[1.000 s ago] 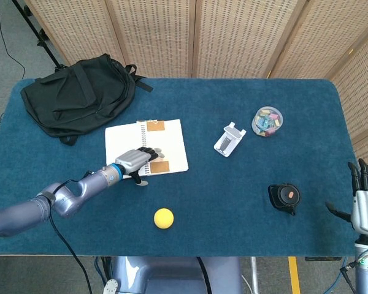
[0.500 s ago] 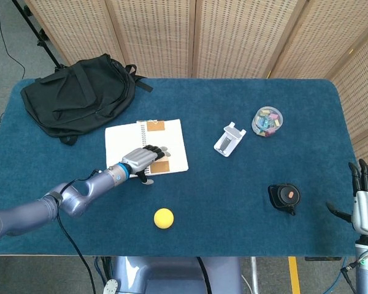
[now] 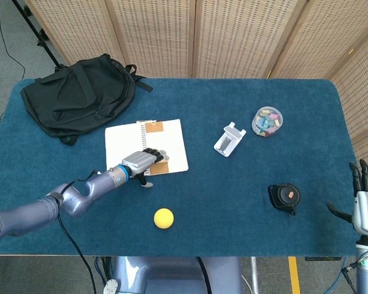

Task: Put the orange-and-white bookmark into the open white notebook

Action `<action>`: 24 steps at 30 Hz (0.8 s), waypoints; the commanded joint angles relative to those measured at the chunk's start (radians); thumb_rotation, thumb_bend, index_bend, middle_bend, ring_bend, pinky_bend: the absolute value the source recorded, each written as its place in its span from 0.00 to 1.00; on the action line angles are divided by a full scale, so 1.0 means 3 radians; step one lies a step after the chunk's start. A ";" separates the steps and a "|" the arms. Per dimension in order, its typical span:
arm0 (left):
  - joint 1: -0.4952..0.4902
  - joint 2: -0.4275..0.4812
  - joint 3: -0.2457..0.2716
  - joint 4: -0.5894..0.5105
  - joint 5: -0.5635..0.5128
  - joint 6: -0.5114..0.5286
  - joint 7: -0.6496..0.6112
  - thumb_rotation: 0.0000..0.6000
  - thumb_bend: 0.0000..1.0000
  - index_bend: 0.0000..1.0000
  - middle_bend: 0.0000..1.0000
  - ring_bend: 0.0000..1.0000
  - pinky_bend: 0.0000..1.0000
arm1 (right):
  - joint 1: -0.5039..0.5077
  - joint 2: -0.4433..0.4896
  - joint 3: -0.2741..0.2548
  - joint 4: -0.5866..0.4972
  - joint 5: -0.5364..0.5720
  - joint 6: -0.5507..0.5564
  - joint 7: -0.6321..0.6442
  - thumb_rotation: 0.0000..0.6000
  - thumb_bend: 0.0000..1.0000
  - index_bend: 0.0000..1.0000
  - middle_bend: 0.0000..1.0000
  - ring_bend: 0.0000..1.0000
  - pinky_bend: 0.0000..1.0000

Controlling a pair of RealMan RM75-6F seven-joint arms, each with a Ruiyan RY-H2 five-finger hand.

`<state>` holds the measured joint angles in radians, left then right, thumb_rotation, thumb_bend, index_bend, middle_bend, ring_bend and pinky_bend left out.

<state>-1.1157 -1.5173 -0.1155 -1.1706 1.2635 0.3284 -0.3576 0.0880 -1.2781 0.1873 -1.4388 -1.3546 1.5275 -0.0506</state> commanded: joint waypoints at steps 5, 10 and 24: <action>0.0006 0.0004 -0.0012 0.0008 0.0012 -0.0003 0.0026 1.00 0.25 0.07 0.00 0.00 0.00 | -0.0004 0.0003 0.0001 -0.0004 -0.0004 0.0009 0.0001 1.00 0.00 0.00 0.00 0.00 0.00; 0.0014 0.0017 -0.0015 0.0007 -0.0004 -0.0013 0.0050 1.00 0.25 0.07 0.00 0.00 0.00 | -0.0006 0.0005 0.0000 -0.0005 -0.0003 0.0007 0.0004 1.00 0.00 0.00 0.00 0.00 0.00; 0.0040 0.0060 -0.0025 -0.0013 -0.0031 -0.0060 0.0080 1.00 0.25 0.07 0.00 0.00 0.00 | -0.0014 0.0007 -0.0009 -0.0009 -0.0017 0.0014 0.0008 1.00 0.00 0.00 0.00 0.00 0.00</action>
<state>-1.1039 -1.4996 -0.1228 -1.1741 1.2540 0.3106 -0.3335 0.0838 -1.2759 0.1847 -1.4415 -1.3596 1.5316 -0.0481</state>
